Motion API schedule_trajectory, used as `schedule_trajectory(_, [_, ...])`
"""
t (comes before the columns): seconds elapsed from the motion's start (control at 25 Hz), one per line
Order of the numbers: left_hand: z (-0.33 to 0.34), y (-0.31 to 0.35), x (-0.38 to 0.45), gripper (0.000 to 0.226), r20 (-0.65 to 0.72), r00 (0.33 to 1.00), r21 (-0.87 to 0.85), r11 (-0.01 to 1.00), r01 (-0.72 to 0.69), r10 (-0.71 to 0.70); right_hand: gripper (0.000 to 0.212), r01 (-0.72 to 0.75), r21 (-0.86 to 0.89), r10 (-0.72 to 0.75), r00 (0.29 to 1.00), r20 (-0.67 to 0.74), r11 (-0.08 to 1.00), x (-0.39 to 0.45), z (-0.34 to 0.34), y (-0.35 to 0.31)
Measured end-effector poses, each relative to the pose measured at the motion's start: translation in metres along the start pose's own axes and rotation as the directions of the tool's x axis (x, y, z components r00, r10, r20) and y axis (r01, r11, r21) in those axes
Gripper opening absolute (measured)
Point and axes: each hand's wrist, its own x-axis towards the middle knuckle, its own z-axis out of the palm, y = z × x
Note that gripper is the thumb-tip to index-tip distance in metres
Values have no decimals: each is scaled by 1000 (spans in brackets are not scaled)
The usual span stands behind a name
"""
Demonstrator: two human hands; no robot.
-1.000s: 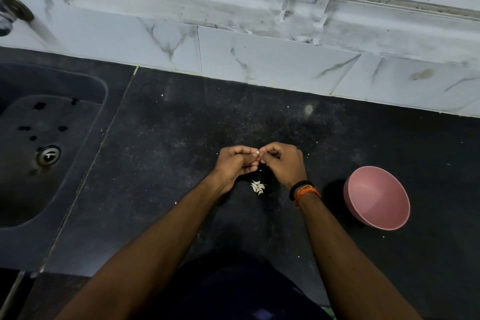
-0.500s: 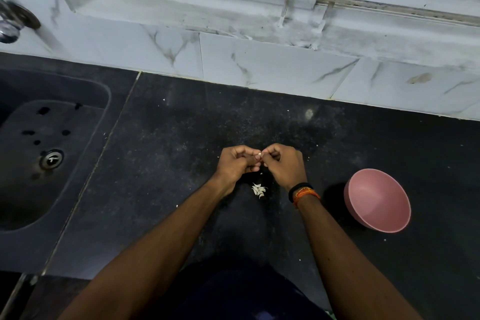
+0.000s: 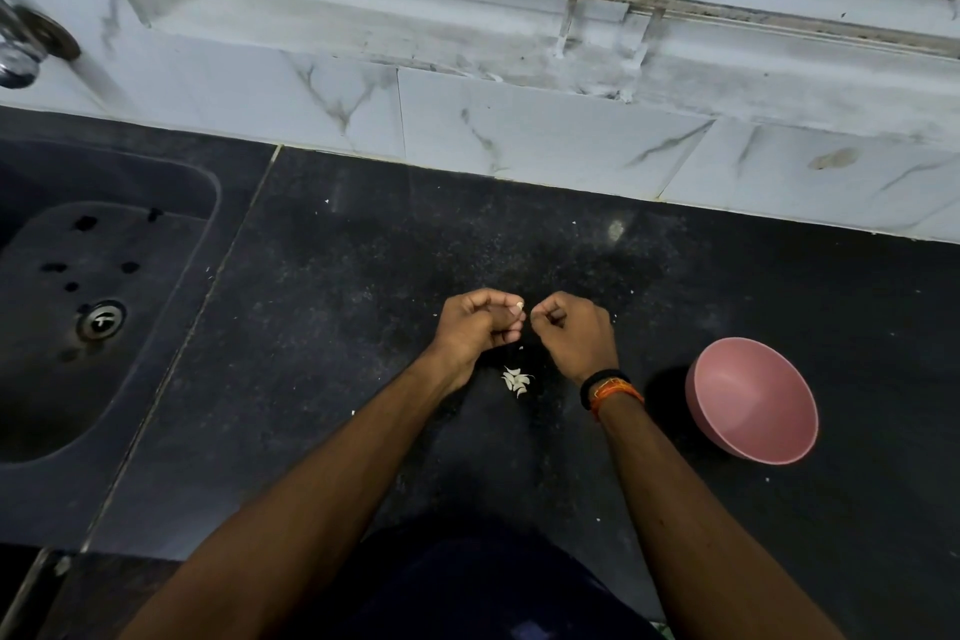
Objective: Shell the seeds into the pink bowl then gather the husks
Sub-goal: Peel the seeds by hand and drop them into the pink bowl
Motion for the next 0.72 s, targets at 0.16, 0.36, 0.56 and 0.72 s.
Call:
schedule_trajectory(0.16, [1,-2,-1,17,-29,999,40,999,-21,22,17,49,83,-51,998,21,995,0,-1,-2])
schedule_trajectory(0.36, [-2,-1,0,14,-48,998,108,994,-33,39,8,85,97,-85,996,0,992,0,1,-2])
schedule_trajectory(0.56, [-1,4,1,16,-39,997,190,980,-53,61,8,162,8,-162,987,-19,987,2,1,-3])
schedule_trajectory(0.72, [1,7,3,15,-42,996,234,970,-62,74,6,202,-24,-203,978,-52,979,1,0,-3])
